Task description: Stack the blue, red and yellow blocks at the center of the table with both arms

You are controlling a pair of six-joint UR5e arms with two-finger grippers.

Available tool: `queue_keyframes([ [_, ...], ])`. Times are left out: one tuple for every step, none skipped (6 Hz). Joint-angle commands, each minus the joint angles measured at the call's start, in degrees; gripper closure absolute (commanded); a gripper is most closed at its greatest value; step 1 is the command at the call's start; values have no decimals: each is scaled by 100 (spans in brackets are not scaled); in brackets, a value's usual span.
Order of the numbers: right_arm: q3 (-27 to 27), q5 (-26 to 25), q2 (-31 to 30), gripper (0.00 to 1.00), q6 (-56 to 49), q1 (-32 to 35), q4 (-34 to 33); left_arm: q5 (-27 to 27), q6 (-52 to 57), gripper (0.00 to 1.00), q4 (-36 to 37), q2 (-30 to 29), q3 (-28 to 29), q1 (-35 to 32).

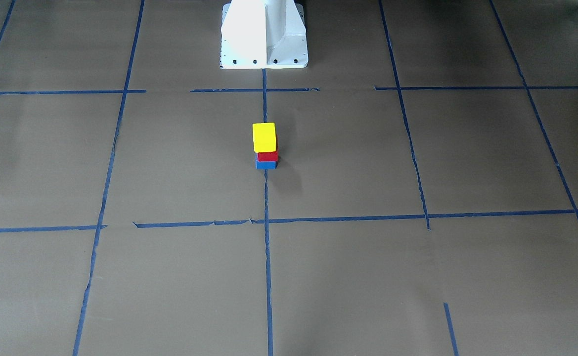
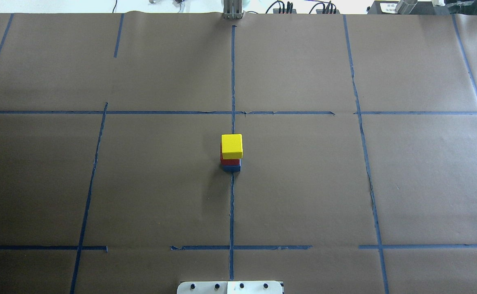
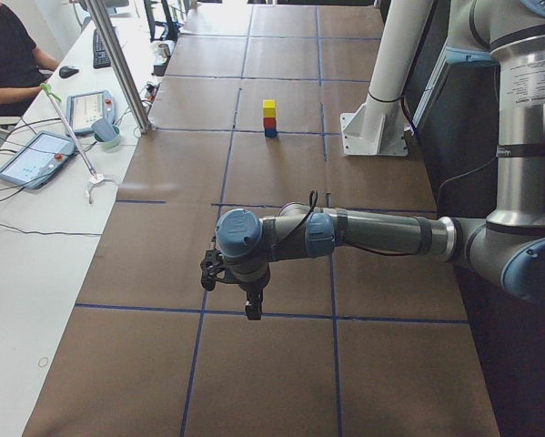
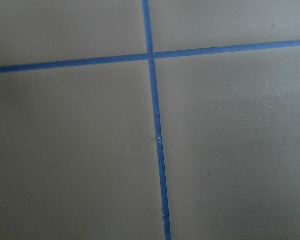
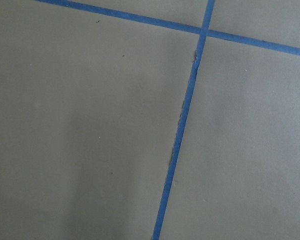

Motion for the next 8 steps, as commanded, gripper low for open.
queue_keyframes([
  [-37, -48, 67, 0, 34, -5, 1, 641, 55, 0, -503, 4, -10, 39],
  [-3, -127, 68, 0, 138, -5, 18, 618, 12, 0, -533, 22, -10, 39],
  [-2, -197, 85, 0, 139, -5, 18, 182, 11, 0, -533, 39, 25, 39],
  [-29, -189, 112, 0, 139, -40, 1, -92, 11, 0, -542, 135, -18, 39],
  [41, -171, 112, 0, 139, -40, 1, -173, 3, 0, -542, 171, -27, 31],
  [41, -189, 112, 0, 122, -49, 1, -339, 29, 0, -542, 154, -1, 39],
  [59, -432, 112, 0, 9, -49, 1, -280, 29, 0, -533, 189, -201, 22],
  [59, -452, 112, 0, -1, -75, 1, -253, 29, 0, -525, 145, -81, 39],
])
